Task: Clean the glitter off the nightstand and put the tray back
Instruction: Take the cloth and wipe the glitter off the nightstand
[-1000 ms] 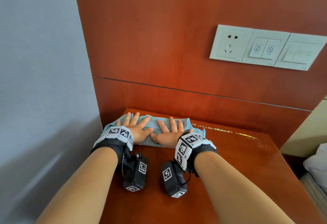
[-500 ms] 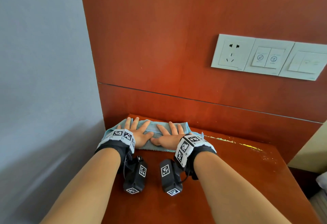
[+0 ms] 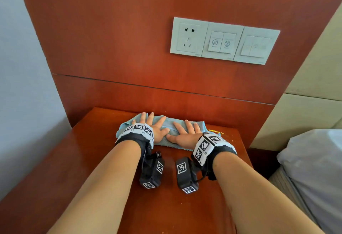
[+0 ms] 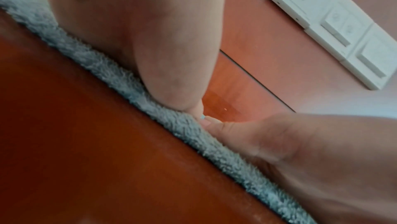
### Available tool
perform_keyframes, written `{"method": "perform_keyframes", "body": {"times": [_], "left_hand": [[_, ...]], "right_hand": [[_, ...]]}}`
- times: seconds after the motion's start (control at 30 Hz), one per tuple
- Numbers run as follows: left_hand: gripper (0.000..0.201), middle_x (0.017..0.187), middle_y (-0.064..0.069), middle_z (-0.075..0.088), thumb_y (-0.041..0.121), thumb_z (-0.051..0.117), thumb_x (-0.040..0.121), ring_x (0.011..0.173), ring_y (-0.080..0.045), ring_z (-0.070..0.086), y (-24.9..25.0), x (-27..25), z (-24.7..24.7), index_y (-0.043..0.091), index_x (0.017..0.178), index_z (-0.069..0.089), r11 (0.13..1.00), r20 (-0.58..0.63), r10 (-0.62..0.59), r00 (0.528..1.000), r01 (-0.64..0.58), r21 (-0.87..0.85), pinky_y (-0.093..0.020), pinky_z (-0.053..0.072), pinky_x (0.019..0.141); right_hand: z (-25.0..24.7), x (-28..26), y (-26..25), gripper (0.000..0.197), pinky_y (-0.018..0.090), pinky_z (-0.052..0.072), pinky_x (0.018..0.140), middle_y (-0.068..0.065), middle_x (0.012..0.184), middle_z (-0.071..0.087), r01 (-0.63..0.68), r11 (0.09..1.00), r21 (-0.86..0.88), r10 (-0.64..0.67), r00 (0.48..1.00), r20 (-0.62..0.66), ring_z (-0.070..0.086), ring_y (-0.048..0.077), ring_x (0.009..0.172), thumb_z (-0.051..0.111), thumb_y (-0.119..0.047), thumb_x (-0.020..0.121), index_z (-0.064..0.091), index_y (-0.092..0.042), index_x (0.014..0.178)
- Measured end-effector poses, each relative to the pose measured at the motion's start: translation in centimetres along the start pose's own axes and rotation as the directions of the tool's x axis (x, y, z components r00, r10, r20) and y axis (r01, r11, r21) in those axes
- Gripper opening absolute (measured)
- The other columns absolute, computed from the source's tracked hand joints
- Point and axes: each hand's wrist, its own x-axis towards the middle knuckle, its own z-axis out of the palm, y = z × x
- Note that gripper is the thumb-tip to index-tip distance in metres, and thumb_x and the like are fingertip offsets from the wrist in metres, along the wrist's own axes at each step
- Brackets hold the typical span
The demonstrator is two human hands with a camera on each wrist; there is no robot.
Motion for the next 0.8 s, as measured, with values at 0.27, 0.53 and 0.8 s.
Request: {"method": "perform_keyframes", "body": {"times": [0.27,0.53,0.8], "left_hand": [[0.061,0.163,0.005,-0.011,0.060,0.022,0.095,0.149,-0.024,-0.020,8.1,-1.9,1.6,0.046,0.151,0.000,0.995,0.028,0.090,0.996,-0.091,0.028,-0.054,-0.006,0.120],[0.061,0.162,0.006,-0.014,0.060,0.019,0.095,0.149,-0.023,-0.022,10.3,-4.7,2.5,0.047,0.150,-0.003,0.991,0.067,0.127,0.990,-0.129,0.028,-0.054,-0.008,0.119],[0.062,0.162,0.006,-0.015,0.060,0.021,0.096,0.148,-0.022,-0.022,8.8,-8.1,3.0,0.047,0.151,-0.004,0.985,0.089,0.166,0.982,-0.169,0.024,-0.052,-0.009,0.119]], "right_hand": [[-1.4,-2.9,8.3,0.076,0.052,-0.012,0.118,-0.015,0.160,-0.014,-0.072,0.997,0.027,0.072,0.997,-0.004,-0.022,0.016,0.147,0.033,-0.078,0.080,0.004,-0.055,0.146],[-0.8,-5.7,10.9,0.077,0.051,-0.009,0.119,-0.014,0.160,-0.014,-0.122,0.991,0.046,0.123,0.992,-0.015,-0.023,0.018,0.147,0.033,-0.078,0.080,0.003,-0.053,0.147],[1.0,-8.4,10.0,0.077,0.055,-0.009,0.117,-0.014,0.160,-0.013,-0.162,0.987,0.015,0.163,0.986,-0.035,-0.023,0.020,0.147,0.030,-0.080,0.078,0.003,-0.054,0.146]]}}
